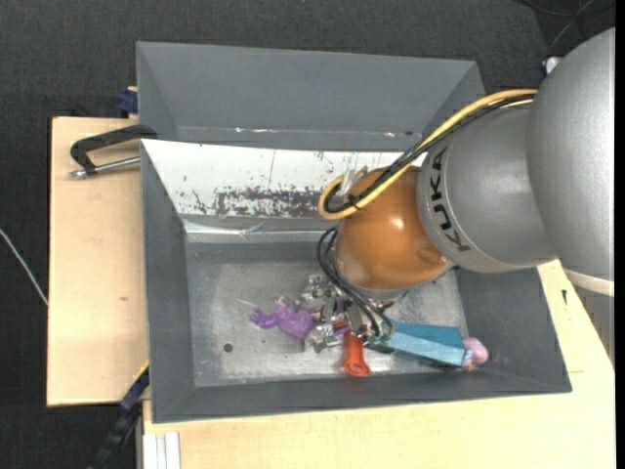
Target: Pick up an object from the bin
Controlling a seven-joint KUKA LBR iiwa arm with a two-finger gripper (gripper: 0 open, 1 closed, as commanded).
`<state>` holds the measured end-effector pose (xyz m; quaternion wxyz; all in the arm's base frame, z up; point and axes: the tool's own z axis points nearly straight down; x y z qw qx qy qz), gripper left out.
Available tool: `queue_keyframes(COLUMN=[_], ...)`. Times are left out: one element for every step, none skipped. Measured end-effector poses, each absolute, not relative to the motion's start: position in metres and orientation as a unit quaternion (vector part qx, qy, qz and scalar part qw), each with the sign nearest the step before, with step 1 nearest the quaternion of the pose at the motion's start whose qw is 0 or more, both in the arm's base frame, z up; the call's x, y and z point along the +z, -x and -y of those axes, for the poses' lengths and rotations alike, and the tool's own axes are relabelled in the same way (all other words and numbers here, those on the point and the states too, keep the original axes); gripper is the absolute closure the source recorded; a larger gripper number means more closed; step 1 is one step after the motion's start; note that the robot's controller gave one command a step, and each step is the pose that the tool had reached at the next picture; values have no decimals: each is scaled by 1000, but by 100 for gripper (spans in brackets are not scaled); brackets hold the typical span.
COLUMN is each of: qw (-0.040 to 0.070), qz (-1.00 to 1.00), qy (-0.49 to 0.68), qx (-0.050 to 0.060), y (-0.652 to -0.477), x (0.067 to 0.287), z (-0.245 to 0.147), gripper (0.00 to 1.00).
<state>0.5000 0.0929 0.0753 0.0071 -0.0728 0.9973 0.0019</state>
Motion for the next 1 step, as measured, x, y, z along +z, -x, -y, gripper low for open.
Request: queue_keyframes(qw=[3], qz=[-997], qy=[71], qx=[1], y=[-506], x=[214], z=[-101], gripper=[100])
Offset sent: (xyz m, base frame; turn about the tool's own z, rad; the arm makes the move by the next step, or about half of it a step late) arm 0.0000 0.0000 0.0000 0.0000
